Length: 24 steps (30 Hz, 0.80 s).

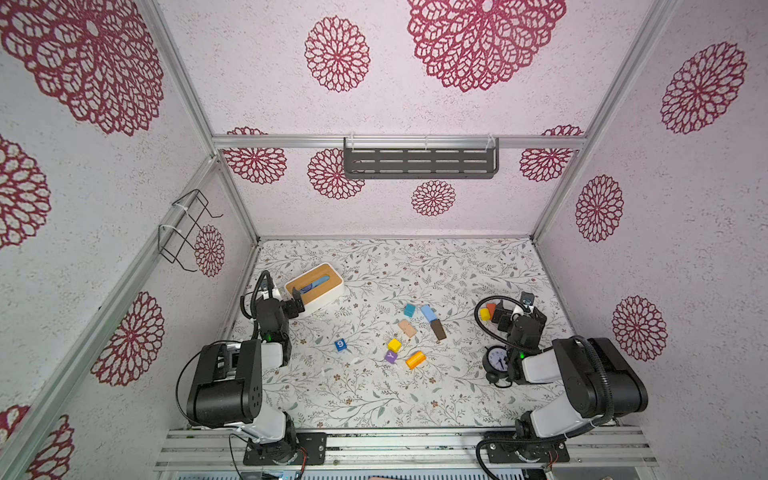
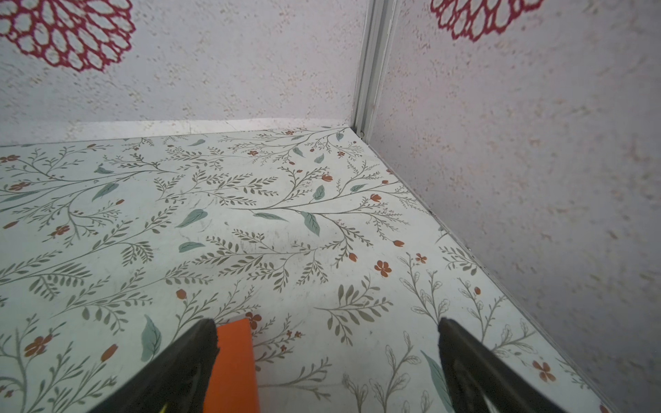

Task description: Build the wood block tower

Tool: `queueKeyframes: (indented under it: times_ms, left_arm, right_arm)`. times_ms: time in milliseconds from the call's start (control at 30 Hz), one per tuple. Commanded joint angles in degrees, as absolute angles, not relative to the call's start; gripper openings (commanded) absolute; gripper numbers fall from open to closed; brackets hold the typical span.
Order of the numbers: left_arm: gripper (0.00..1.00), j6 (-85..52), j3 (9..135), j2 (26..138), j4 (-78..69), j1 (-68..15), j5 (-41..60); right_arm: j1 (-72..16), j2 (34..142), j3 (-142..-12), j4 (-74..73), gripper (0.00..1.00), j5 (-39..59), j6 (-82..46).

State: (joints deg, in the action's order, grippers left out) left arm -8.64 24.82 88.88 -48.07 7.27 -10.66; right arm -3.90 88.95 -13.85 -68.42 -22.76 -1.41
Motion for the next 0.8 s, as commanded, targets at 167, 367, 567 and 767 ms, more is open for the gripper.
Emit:
queueKeyframes:
  times_ms: [167,367,567,767]
  left_arm:
    - [0.97,-13.7,36.4,77.9,-19.7,6.6,-13.5]
    - [0.97,-16.7,45.5,71.8,-6.0,0.6,-10.9]
    - [0.97,-18.0,57.5,68.4,10.7,-8.8,-16.8]
    - [0.97,-22.9,64.0,63.8,25.8,-17.7,-22.9]
  right_arm:
    - [-7.5,87.2,-9.5,-79.5,0.99,-27.4,1.2]
    - [-9.2,70.7,-18.8,-52.3,0.99,-28.1,1.9]
    - [-10.2,61.7,-41.8,-12.9,0.99,-20.9,-4.8]
    - [-14.2,62.6,-56.7,12.6,0.81,-14.6,-9.2]
